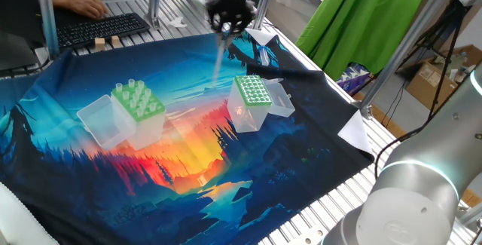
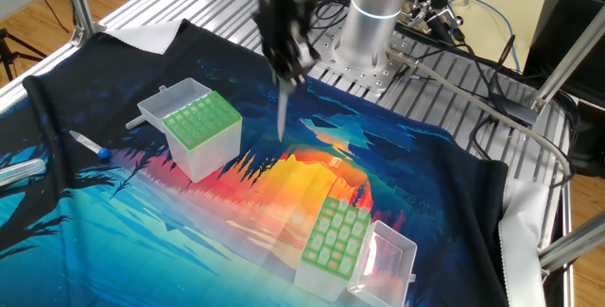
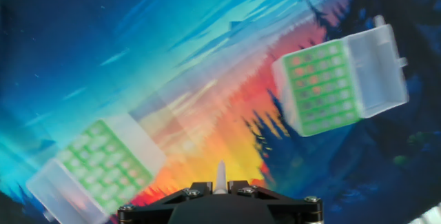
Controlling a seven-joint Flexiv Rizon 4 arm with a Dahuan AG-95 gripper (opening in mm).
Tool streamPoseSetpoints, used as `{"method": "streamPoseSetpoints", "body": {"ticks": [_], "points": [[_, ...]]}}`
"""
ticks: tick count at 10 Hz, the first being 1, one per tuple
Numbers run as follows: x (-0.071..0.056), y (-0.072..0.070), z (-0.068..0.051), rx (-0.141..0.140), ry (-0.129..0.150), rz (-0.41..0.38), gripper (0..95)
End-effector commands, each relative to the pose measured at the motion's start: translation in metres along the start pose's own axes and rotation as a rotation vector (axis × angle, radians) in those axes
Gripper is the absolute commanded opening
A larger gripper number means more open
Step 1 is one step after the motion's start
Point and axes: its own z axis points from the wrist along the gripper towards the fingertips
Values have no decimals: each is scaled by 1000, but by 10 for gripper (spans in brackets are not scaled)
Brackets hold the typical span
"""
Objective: Transfer all large pipette tips from one holder to another
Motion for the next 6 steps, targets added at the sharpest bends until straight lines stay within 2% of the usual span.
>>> {"method": "streamPoseSetpoints", "body": {"ticks": [1,4,6], "points": [[0,-28,-8,-3,-8,-57,0],[-11,-56,-18,1,-11,-129,0],[-21,-75,-19,-2,-13,-178,0]]}}
